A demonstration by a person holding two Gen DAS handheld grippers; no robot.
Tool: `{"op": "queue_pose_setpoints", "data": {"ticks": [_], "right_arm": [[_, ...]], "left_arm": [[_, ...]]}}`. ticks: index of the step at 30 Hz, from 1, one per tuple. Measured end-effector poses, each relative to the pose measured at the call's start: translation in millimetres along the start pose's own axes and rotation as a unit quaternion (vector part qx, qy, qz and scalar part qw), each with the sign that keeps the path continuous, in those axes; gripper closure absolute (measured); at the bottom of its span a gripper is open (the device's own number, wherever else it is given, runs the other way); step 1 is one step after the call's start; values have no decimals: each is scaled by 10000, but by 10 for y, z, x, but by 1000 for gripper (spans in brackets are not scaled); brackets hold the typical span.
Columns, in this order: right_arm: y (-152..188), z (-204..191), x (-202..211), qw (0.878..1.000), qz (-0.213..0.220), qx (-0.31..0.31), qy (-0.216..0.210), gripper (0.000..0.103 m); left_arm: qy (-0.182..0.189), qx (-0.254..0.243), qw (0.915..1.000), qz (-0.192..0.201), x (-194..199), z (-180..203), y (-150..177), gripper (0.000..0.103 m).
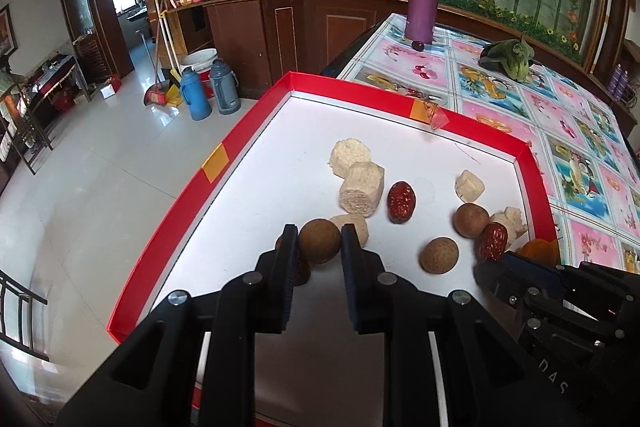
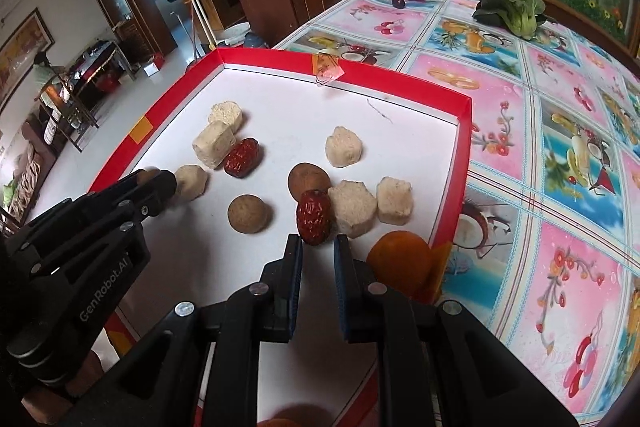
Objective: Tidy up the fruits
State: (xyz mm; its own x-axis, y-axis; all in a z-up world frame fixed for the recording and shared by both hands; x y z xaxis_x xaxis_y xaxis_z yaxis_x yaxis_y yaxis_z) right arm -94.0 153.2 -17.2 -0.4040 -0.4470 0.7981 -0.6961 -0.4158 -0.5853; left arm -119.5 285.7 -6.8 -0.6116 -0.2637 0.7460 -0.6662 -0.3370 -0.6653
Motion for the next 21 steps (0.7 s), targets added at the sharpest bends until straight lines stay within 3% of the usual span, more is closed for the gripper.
{"op": "queue_pose_setpoints", "data": {"ticks": [3,15,19,21], "right_arm": [[9,7,75,10000,38,19,-32,74],[-32,125,689,9956,916,78,201,59],[-33,207,935,9918,1254,11,257,58],[-21,249,1051,9891,1434,-5,322,53]], "left_arm": [[-38,6,10000,44,44,2,-2,66],[-315,-10,9974,653,544,100,-77,18],[-382,-45,9953,893,770,192,-113,9],[-407,-69,9941,1005,888,242,-118,4]]}}
Point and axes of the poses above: each gripper's, at about its wrist camera, not at the fingertips, and x roughly against the way its jaws point, z to its right, y to its underside, the point moved 6 cm from there along -x, roughly the way its jaws point, and after that the axes turned 5 degrees about x, right-handed, at the moved point
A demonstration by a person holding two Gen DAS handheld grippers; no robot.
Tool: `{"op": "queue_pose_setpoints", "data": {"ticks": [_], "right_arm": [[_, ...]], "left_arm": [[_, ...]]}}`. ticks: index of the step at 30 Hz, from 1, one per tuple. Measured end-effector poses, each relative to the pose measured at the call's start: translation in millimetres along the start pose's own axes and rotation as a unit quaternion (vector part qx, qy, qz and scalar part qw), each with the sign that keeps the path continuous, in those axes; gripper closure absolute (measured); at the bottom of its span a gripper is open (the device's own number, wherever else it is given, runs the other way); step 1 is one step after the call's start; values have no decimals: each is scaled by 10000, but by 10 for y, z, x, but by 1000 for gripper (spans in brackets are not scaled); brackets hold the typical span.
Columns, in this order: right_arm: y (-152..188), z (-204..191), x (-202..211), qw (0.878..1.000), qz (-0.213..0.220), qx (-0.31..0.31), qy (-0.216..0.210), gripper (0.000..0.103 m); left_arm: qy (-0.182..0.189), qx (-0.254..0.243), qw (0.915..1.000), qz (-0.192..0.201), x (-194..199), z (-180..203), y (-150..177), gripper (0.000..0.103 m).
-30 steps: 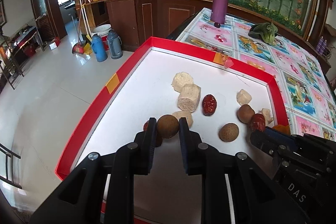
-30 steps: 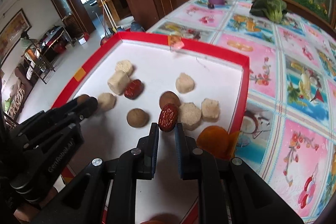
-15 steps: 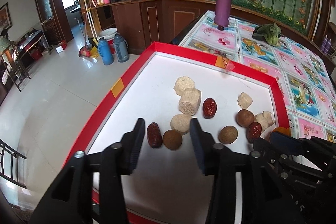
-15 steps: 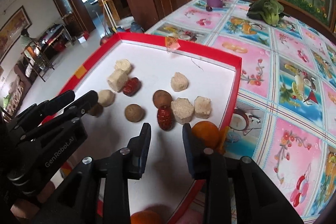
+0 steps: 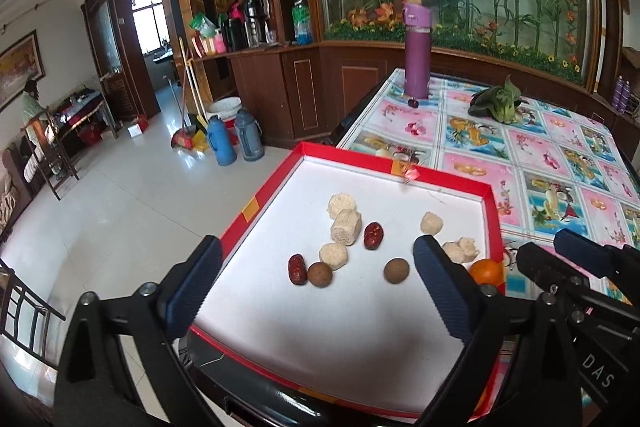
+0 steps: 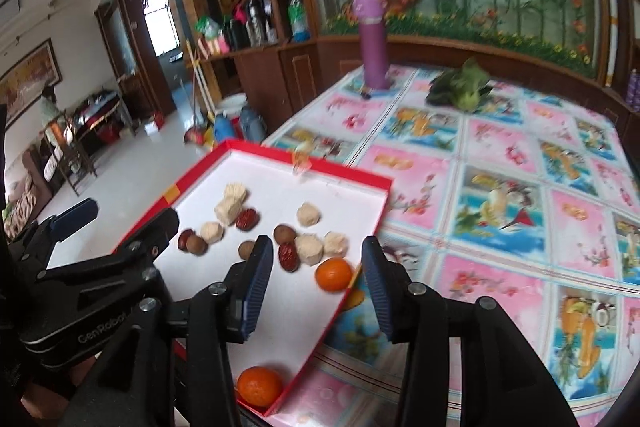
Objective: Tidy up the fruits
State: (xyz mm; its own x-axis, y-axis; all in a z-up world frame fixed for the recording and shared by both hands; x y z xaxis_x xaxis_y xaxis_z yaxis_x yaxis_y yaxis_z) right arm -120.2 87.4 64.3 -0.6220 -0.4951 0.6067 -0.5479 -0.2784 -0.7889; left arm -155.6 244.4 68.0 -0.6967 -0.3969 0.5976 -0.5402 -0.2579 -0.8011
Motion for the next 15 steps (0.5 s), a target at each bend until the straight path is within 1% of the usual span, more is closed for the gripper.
{"op": "queue_pose_setpoints", "data": {"ticks": [3,9,12,15], "right_arm": [[-30,56,177,9996,273,-2,80,48],[-43,90,462,9975,694,33,152,42],[-39,77,543,9968,795,53,116,39],[-40,45,621,9958,908,82,66,38]], "left_arm": [[-18,21,9999,150,158,53,-40,0],[-77,25,9996,285,441,125,-42,0],[-189,0,9991,388,563,125,-38,0],[-350,-57,9982,476,678,103,-23,0]]}}
Point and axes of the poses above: each gripper's, at about its wrist camera, not at the fingertips, and x roughly against the way its jaws point, z to its right, y to its underside, the point moved 6 cm from there along -x, roughly the way its jaws point, and after that the axes turned 5 degrees about x, right-handed, at the moved point
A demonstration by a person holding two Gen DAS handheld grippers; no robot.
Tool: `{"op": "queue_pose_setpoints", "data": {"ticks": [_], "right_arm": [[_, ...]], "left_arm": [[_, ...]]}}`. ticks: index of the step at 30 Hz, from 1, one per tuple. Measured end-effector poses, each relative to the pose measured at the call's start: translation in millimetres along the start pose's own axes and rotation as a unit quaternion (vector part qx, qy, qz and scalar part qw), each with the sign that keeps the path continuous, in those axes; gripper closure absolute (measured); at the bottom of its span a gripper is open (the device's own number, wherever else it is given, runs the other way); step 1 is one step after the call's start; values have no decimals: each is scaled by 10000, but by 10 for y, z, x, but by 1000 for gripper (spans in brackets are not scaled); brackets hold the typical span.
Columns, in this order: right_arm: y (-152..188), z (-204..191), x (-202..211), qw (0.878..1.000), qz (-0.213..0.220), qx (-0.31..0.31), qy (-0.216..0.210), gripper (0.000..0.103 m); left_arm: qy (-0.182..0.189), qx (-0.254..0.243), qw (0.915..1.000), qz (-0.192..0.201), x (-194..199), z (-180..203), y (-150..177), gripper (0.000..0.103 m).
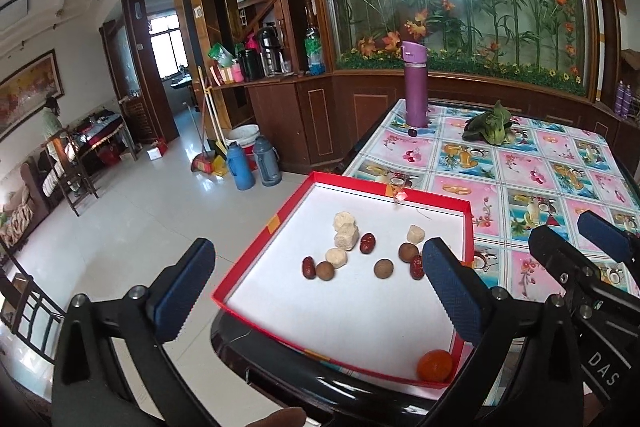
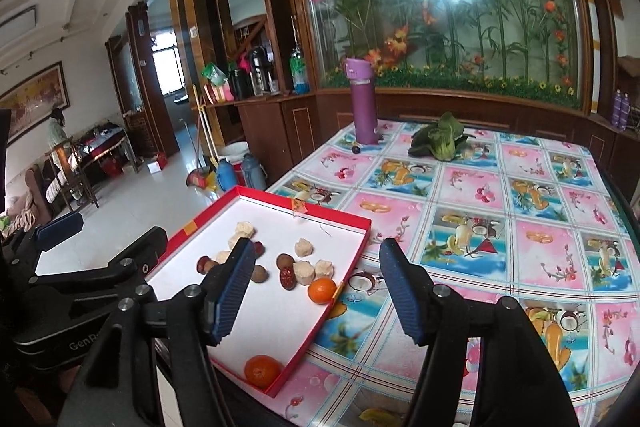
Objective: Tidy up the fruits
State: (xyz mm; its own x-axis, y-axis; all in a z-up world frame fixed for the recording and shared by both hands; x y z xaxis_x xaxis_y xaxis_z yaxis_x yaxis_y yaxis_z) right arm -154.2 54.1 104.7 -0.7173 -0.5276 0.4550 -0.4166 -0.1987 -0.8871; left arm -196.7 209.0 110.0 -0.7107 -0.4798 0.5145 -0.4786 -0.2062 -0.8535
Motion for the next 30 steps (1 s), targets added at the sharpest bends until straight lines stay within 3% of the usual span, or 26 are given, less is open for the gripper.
{"op": "queue_pose_setpoints", "data": {"ticks": [15,30], "right_arm": [[-50,-206,93,9992,319,245,-56,35],[-98,-375,-37,9993,207,291,-91,35]], "left_arm": [[220,229,9994,161,169,-299,19,0],[32,705,9975,92,24,-637,-33,0]]}}
Point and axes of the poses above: each gripper's, at about its wrist camera, not at the fingertips, and x roughly against the way its jaws point, z to its right, y to its underside, the point moved 6 cm from there along -x, roughly the way its jaws point, and after that the axes turned 5 degrees about x, right-handed, at the moved point
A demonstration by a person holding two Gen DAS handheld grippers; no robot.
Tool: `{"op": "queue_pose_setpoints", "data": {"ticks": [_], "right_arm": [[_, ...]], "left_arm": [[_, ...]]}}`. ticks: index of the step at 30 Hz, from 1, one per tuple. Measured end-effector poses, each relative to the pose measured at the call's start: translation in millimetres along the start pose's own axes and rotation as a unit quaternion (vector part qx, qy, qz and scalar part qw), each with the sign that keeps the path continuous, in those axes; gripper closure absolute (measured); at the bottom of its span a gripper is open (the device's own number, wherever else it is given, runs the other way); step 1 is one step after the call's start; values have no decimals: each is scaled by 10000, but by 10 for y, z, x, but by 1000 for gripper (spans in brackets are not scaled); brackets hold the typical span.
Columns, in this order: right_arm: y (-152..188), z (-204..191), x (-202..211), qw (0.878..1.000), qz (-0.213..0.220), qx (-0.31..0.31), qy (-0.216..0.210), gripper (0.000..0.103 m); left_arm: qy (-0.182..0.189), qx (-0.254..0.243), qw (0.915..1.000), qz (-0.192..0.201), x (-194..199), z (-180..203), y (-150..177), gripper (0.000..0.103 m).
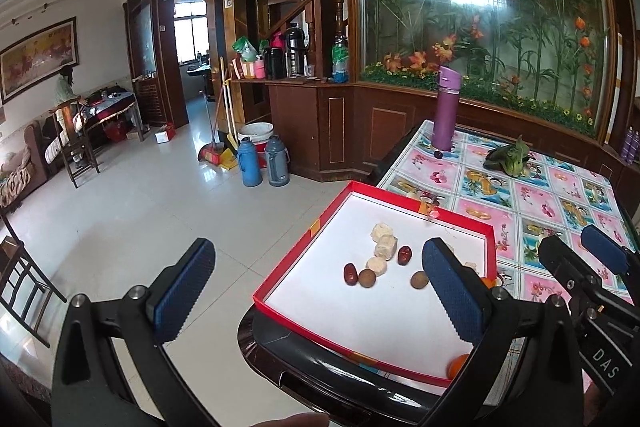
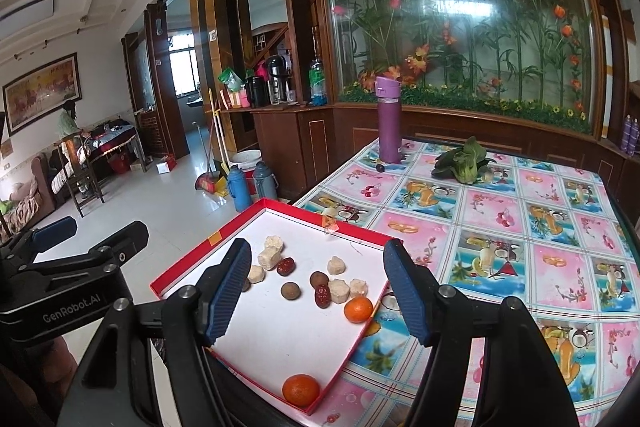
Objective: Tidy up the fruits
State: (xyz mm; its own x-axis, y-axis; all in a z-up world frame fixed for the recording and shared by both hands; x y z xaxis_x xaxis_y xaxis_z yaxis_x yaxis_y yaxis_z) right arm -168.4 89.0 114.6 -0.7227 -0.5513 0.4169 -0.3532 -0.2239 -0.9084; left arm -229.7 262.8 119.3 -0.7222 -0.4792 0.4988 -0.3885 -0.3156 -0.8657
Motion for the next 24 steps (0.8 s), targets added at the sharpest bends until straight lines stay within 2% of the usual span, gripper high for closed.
{"op": "queue_pose_setpoints", "data": {"ticks": [9,24], "right_arm": [[-31,-64,-90,10000,-97,8,1,35],[-61,-82,-304,9996,-244,-90,72,35]], "left_arm": [[-116,-69,9999,-12,-102,-70,-31,0],[63,-240,9997,-35,-251,-33,-123,0]]}}
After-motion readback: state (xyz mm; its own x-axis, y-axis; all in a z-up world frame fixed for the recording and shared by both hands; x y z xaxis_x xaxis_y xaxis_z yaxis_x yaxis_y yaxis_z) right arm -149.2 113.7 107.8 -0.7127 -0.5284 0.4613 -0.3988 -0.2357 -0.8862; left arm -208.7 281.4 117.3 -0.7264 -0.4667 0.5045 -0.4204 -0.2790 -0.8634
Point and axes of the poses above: each gripper's, at about its wrist camera, not at the fingertips, and x roughly against the way its jaws point, z to its right, y to its underside, the point moved 6 cm from there along -x, roughly the way its jaws point, and after that the axes turned 5 degrees about x, right-handed, at the moved point
